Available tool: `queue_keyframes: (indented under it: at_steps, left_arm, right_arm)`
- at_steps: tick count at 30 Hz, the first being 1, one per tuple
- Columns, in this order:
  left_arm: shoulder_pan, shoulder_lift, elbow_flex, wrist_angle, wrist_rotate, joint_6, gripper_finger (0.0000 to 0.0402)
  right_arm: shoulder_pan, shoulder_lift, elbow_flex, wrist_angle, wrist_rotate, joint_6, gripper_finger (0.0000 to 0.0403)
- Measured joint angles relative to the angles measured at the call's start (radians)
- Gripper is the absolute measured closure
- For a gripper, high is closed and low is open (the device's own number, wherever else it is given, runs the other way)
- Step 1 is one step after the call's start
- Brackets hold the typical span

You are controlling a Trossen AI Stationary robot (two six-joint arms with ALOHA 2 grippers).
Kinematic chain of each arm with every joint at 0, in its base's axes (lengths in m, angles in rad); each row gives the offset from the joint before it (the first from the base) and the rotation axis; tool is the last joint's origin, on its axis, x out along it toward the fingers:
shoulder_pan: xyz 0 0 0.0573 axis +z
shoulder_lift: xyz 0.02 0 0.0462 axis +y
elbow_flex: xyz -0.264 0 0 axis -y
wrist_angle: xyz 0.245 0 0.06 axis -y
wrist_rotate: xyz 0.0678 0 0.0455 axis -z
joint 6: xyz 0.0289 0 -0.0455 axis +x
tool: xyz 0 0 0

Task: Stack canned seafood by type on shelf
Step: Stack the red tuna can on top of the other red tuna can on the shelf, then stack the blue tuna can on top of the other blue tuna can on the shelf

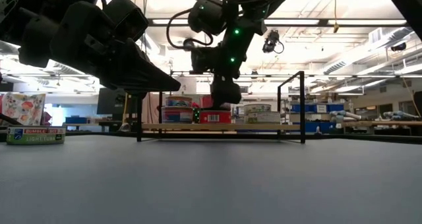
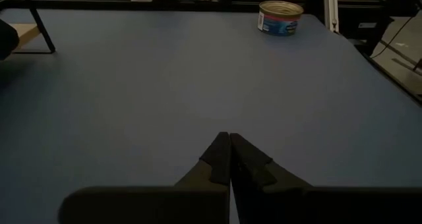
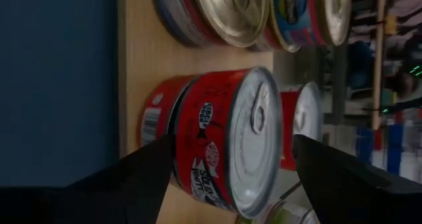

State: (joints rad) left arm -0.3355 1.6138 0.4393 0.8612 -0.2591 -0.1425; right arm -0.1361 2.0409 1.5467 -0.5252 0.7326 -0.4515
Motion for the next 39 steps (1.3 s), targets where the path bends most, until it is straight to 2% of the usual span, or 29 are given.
queue_keyframes:
  at_steps: [15,19,24,26,32,39]
  left_arm:
    - [0.0,0.0,0.0,-0.004,0.008,-0.012,0.0396]
    - [0.0,0.0,0.0,-0.019,0.008,-0.012,0.0396]
    - [0.0,0.0,0.0,-0.025,0.01,-0.019,0.0396]
    - [0.0,0.0,0.0,-0.026,0.011,-0.019,0.0396]
    - [0.0,0.0,0.0,-0.026,0.037,-0.019,0.0396]
    - [0.0,0.0,0.0,-0.026,0.037,-0.014,0.0396]
  right_arm:
    - [0.013,-0.036,0.004,-0.057,-0.019,0.046,0.0097]
    - [0.055,-0.075,0.01,-0.095,-0.02,0.088,0.0122]
    - [0.129,-0.144,0.011,-0.222,-0.032,0.203,0.0179]
    - [0.164,-0.173,0.011,-0.296,-0.086,0.295,0.0206]
    - [0.267,-0.237,0.011,-0.483,-0.357,0.611,0.0282]
    - [0.407,-0.254,0.011,-0.604,-0.585,0.856,0.0343]
